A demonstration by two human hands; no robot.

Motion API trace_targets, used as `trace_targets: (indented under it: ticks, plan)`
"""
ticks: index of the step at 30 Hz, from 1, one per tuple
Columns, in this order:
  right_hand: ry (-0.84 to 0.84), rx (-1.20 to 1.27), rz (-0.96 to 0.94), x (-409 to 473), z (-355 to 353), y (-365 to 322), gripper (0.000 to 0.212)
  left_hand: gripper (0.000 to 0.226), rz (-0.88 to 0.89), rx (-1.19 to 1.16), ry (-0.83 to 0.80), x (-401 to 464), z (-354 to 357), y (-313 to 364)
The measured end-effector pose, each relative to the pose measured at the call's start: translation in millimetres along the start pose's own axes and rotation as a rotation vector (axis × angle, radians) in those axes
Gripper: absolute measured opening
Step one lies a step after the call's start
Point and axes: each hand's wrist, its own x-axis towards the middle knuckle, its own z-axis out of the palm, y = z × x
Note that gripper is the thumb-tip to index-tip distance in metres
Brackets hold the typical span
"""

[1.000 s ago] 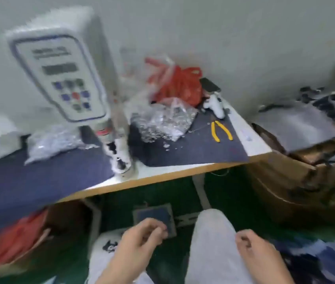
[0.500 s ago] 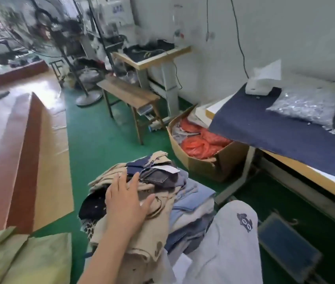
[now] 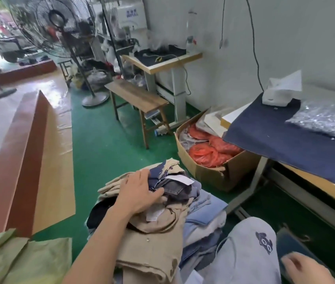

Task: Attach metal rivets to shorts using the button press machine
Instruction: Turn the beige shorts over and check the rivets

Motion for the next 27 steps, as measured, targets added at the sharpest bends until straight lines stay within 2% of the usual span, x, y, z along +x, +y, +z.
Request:
trace_targets:
  ticks: [1,4,7,10,13,15,17,19,20,21,22,23,24,25,27]
  plan:
    - [0.063,-0.025,0.011,-13.6,2.7,-20.4,0.020,0.054,0.022,0.048,0.020,3.7,1.6,1.4]
    - [0.038,-0.003,-0.103,-31.9,-2.3,-40.1,0.020,0.039,0.020,0.151,0.070,15.9,-3.2,2.5]
    - [0.112,0.051,-0.154,-40.5,-8.4,-49.7,0.015,0.034,-0.016,0.039,0.219,17.9,-21.1,7.2]
    - [0.098,0.119,-0.167,-53.0,-4.4,-53.2,0.015,0.029,0.021,-0.329,0.432,-2.4,-49.3,23.9]
    - [0.083,0.293,-0.144,-57.0,-2.1,-47.9,0.015,0.037,-0.011,-0.782,0.434,-31.8,-85.0,66.6]
    - [0.047,0.488,-0.157,-61.0,-7.0,-52.6,0.014,0.039,-0.030,-1.252,0.220,-52.3,-101.9,105.3]
    - [-0.108,0.887,-0.130,-72.3,-18.1,-62.0,0.022,0.039,0.000,-1.732,-0.121,-70.6,-105.4,143.5]
    - [-0.277,1.408,-0.131,-82.4,-32.0,-64.1,0.054,0.039,-0.034,-1.955,-0.357,-84.1,-95.6,179.2]
    - [-0.312,1.583,-0.171,-85.8,-36.7,-61.1,0.069,0.040,-0.074,-2.039,-0.475,-89.4,-87.5,195.9]
    - [-0.286,1.684,-0.214,-89.4,-41.4,-56.4,0.070,0.041,-0.115,-2.104,-0.587,-91.7,-78.9,210.6]
    - [-0.188,1.720,-0.256,-94.3,-48.4,-49.9,0.059,0.040,-0.156,-2.155,-0.679,-93.5,-70.4,223.6]
    - [-0.040,1.700,-0.273,-99.1,-55.3,-41.8,0.037,0.039,-0.185,-2.174,-0.740,-95.1,-60.8,234.2]
    - [0.103,1.629,-0.239,-102.2,-63.7,-33.1,0.024,0.038,-0.197,-2.174,-0.781,-96.5,-51.4,242.2]
    - [0.212,1.576,-0.231,-101.0,-71.1,-19.8,0.032,0.037,-0.208,-2.155,-0.792,-94.5,-40.8,246.3]
    - [0.347,1.415,-0.309,-105.6,-92.4,5.5,0.069,0.040,-0.160,-2.096,-0.819,-95.9,-24.3,253.9]
